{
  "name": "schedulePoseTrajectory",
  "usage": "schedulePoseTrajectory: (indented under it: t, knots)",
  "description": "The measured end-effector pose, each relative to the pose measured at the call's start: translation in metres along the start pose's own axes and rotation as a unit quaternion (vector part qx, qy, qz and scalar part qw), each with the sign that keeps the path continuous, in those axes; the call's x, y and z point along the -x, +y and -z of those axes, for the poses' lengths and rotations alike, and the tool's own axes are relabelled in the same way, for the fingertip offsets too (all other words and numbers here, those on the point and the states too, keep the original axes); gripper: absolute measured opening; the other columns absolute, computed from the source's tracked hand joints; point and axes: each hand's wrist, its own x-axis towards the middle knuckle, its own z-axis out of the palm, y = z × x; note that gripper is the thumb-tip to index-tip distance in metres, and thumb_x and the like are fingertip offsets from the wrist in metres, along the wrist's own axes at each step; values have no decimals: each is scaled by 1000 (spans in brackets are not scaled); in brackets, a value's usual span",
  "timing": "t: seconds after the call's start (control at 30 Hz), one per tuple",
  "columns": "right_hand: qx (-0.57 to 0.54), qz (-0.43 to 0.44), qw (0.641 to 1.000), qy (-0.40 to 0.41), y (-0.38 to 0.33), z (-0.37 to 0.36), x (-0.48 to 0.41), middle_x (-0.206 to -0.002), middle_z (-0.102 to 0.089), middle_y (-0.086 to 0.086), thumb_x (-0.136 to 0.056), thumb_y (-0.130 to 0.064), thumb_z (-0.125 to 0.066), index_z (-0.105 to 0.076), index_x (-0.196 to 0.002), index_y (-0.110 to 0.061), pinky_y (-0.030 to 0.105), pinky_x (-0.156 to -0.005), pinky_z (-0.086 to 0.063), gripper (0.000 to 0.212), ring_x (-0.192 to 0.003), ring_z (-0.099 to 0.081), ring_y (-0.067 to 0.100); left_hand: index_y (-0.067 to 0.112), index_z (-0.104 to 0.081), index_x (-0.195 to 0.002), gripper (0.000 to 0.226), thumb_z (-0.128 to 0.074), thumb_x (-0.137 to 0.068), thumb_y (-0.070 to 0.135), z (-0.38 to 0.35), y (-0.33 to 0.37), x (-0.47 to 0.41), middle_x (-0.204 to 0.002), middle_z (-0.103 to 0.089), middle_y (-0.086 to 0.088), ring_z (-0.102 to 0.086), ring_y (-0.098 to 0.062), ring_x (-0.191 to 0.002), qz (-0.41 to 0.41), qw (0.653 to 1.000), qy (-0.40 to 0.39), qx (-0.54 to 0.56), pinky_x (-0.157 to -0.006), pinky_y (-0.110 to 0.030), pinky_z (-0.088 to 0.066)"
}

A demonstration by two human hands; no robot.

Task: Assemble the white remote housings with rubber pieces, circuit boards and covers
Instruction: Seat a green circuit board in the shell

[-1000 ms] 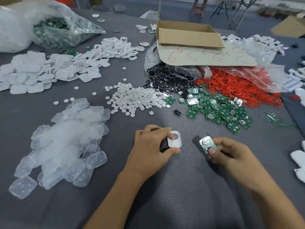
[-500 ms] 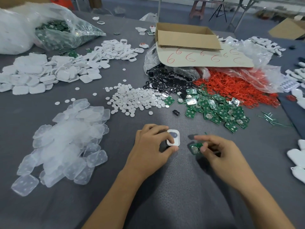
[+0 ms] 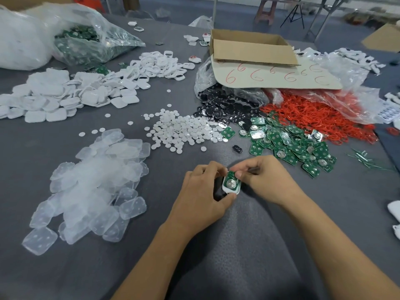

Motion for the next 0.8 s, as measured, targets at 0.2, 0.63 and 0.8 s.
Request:
schedulePoseTrajectory:
  t: [0.2, 0.63, 0.8]
  knots:
    - [77, 48, 995, 41, 0, -4, 2, -87, -65, -11, -84, -12, -78, -80, -95, -33, 17, -74, -50, 25, -77, -62, 2, 42, -42, -107, 43, -69, -76, 57, 0, 0, 0, -110, -56, 19, -50, -6, -110, -1, 1000, 2, -2, -96, -22, -35]
    - [211, 165, 963, 39, 8, -9, 22, -90, -55, -8, -80, -27, -79, -74, -91, -23, 29, -77, -49, 13, -83, -53, 9, 33, -50, -109, 39, -66, -78, 50, 1, 2, -2, -106, -58, 21, -50, -1, -109, -21, 1000, 0, -9, -94, -23, -33]
    - [226, 181, 957, 33, 8, -8, 23, -92, -54, -6, -83, -28, -74, -70, -93, -19, 30, -78, -51, 14, -85, -56, 12, 35, -49, -106, 34, -64, -79, 50, 1, 2, -2, -103, -58, 22, -51, -1, -108, -24, 1000, 4, -13, -92, -19, -31]
